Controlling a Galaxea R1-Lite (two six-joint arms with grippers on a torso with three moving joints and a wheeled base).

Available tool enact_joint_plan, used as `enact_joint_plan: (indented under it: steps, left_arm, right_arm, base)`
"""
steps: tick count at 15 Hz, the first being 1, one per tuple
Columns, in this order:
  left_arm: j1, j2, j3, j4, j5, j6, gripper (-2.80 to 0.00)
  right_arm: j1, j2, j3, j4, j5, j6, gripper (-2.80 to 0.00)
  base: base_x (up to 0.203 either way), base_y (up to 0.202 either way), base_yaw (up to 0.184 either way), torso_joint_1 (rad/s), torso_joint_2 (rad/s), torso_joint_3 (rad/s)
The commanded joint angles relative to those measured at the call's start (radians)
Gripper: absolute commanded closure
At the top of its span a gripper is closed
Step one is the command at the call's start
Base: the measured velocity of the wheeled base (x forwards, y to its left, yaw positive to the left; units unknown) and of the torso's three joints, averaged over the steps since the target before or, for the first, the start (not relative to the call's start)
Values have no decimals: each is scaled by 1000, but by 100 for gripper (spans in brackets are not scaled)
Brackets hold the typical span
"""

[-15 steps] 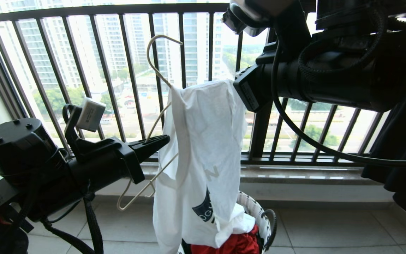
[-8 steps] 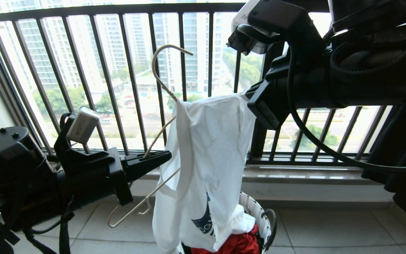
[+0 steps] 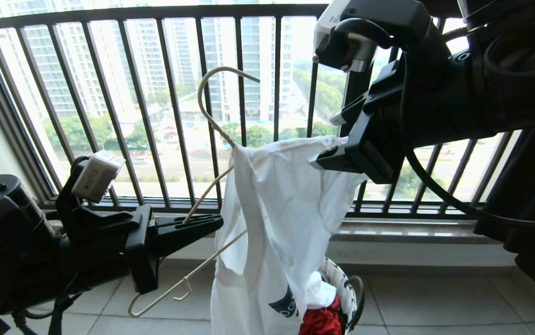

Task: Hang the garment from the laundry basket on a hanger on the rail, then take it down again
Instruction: Hang the clothes on the clothes rack

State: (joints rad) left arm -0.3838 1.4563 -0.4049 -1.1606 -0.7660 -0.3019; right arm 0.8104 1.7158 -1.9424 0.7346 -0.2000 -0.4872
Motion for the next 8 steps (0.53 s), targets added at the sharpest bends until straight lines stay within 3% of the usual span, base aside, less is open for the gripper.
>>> enact_joint_plan:
  steps: [1, 3, 8]
  left_arm:
    - [2, -13, 4, -7, -38, -12, 0]
    - [14, -28, 10, -8, -78, -33, 0]
    - [73, -39, 31, -8, -224, -36, 0]
  right_arm:
    - [-28, -6, -16, 32, 98, -11, -280]
    - [-46, -7, -16, 29, 210, -19, -280]
    - [-53, -3, -16, 33, 322, -56, -280]
  base:
    - [0, 0, 0, 0, 0, 0]
    - [0, 0, 0, 0, 0, 0]
    - [0, 0, 0, 0, 0, 0]
